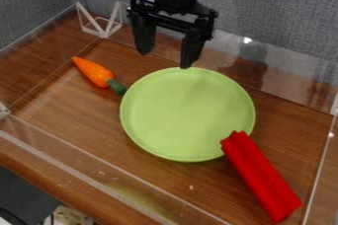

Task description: Put the carrot on the green plate

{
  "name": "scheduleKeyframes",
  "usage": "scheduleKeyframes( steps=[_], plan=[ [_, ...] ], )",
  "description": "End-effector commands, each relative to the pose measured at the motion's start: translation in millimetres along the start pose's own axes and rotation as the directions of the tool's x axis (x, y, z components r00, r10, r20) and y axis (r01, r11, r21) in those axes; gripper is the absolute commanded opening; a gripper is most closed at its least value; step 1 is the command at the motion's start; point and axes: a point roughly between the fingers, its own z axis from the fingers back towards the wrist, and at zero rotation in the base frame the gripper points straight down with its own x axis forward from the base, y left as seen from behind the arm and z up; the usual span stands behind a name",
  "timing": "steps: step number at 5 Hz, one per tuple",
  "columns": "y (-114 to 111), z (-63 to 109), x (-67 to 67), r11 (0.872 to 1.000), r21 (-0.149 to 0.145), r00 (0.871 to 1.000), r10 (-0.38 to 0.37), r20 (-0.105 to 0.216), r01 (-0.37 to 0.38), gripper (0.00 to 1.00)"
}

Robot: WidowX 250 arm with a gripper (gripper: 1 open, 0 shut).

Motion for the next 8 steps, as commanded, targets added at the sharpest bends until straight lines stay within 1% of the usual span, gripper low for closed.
scheduleKeyframes(
  steps=[1,2,3,4,5,6,7,8],
  plan=[
    [21.7,-7.9,-1.4,0.991,-0.011,0.991,0.137,-0.006,-0.137,1.0],
    [43.7,-15.6,-3.6,0.961,-0.022,0.961,0.276,-0.012,-0.276,1.0],
    [67.6,-22.3,-3.7,0.905,-0.051,0.906,0.423,-0.002,-0.423,1.0],
    [83.9,-33.7,-3.2,0.827,-0.087,0.83,0.557,-0.007,-0.556,1.0],
    [91.7,-46.0,-2.4,0.731,-0.109,0.736,0.676,-0.024,-0.674,1.0],
    [95.6,-58.5,-0.3,0.628,-0.123,0.636,0.771,-0.039,-0.769,1.0],
    [98.8,-68.0,3.2,0.551,-0.128,0.56,0.827,-0.05,-0.825,1.0],
    [102.3,-75.6,7.8,0.487,-0.131,0.497,0.866,-0.058,-0.864,1.0]
  ],
)
